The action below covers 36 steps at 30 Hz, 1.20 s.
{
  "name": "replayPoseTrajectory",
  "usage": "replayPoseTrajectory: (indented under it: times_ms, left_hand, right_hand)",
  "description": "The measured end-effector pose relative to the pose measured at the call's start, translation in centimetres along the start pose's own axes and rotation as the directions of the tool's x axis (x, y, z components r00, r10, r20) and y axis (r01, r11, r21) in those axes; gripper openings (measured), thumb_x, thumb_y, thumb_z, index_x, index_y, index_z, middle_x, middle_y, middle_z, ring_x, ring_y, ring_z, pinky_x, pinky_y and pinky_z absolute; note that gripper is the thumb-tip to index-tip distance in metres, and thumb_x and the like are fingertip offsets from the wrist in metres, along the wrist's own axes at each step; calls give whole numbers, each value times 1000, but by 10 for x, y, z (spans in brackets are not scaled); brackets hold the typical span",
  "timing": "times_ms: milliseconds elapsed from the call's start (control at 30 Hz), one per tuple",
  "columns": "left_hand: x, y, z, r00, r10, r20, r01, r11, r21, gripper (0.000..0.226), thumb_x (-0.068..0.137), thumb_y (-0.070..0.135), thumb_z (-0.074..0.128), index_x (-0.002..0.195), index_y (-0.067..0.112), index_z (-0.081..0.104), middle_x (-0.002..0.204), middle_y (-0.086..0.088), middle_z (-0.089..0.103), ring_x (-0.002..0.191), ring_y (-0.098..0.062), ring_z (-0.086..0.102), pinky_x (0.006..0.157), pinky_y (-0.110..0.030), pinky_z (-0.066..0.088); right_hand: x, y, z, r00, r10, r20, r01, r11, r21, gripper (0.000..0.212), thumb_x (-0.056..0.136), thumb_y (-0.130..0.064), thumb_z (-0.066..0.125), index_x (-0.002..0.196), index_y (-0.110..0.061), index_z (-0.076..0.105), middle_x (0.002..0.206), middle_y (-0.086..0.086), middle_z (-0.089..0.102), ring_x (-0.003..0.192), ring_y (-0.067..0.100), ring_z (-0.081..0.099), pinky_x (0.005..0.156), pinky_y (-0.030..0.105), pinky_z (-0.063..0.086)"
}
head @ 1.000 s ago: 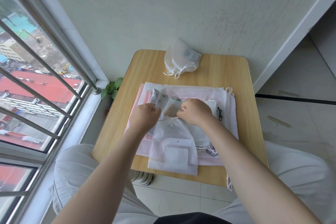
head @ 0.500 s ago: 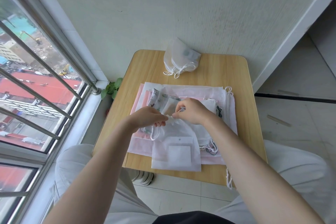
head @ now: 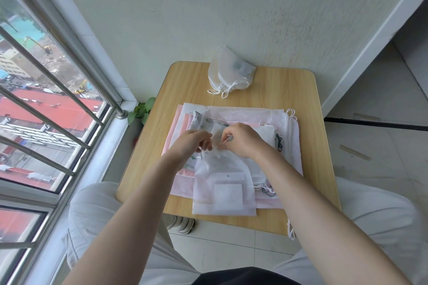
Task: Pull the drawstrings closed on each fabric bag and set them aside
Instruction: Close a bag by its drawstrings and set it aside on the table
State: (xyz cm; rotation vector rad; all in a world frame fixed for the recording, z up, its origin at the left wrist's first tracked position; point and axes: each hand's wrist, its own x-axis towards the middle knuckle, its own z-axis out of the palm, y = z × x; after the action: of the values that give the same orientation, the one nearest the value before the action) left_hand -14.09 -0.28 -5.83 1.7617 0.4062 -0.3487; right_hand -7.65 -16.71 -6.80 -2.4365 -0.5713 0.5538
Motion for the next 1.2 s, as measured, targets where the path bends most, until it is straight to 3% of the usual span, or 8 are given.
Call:
replayPoseTrajectory:
  times_ms: [167, 267, 400, 500, 667, 800, 1033, 1200]
  left_hand:
    - [0, 6, -6, 992, -64, -107, 95, 944, 317, 42, 92, 34, 57, 57, 10, 55, 56, 1, 56, 55, -12, 46, 64, -27, 39]
    - [-3, 6, -14, 991, -134, 4, 116, 878, 465, 40, 93, 33, 55, 64, 6, 62, 57, -5, 63, 54, -14, 52, 66, -27, 44]
    - [-3, 3, -12, 965, -231, 127, 165, 905, 393, 47, 99, 40, 45, 73, 6, 63, 51, -2, 46, 48, -19, 43, 63, -29, 48]
    - [-2, -1, -7, 986, -135, 102, 107, 965, 238, 38, 99, 31, 48, 66, 13, 48, 55, 0, 38, 48, -17, 35, 56, -28, 44]
    - [-2, 0, 5, 1000, 5, -30, -7, 998, -57, 26, 100, 17, 46, 80, 8, 59, 68, -5, 56, 53, -14, 50, 53, -24, 39]
    - [0, -4, 14, 999, 20, 51, -7, 973, -231, 22, 101, 13, 45, 90, 5, 63, 79, -6, 63, 61, -16, 57, 51, -24, 38]
    - [6, -10, 24, 975, 7, -223, -24, 997, -72, 22, 91, 20, 66, 79, 2, 72, 60, 1, 58, 44, -13, 38, 42, -19, 31]
    - [7, -5, 23, 987, 43, -156, -21, 990, 140, 21, 88, 20, 63, 75, 10, 75, 53, 11, 58, 46, -4, 42, 50, -16, 36]
  right_hand:
    - [2, 2, 1, 1000, 11, -11, -11, 1000, -17, 17, 83, -33, 74, 86, -16, 70, 101, -2, 62, 86, 11, 52, 64, 24, 35]
    - [3, 2, 2, 1000, 11, -16, -11, 1000, -19, 16, 82, -33, 75, 84, -18, 69, 104, 0, 61, 88, 13, 54, 69, 25, 36]
    - [3, 0, 3, 1000, -1, -20, 0, 1000, -31, 16, 82, -32, 75, 84, -17, 70, 104, 1, 61, 88, 14, 54, 71, 26, 39]
    - [3, 0, 3, 1000, 4, -25, -4, 1000, -31, 15, 82, -33, 75, 81, -19, 69, 105, 1, 61, 87, 14, 55, 71, 26, 39]
    - [1, -1, 4, 999, -15, -36, 14, 999, -29, 17, 83, -34, 75, 89, -18, 71, 100, 0, 58, 84, 12, 52, 71, 23, 36]
    - [1, -2, 6, 999, -19, -47, 19, 1000, -2, 18, 83, -32, 72, 89, -15, 71, 99, 2, 62, 87, 16, 57, 71, 27, 43]
    - [0, 2, -6, 998, 23, 60, -34, 979, 200, 28, 83, -31, 74, 82, -4, 66, 77, -2, 57, 72, 11, 51, 65, 26, 40]
    - [2, 2, -18, 997, 44, 62, -63, 936, 347, 23, 87, -30, 70, 85, -7, 74, 82, 2, 68, 77, 10, 57, 72, 24, 45]
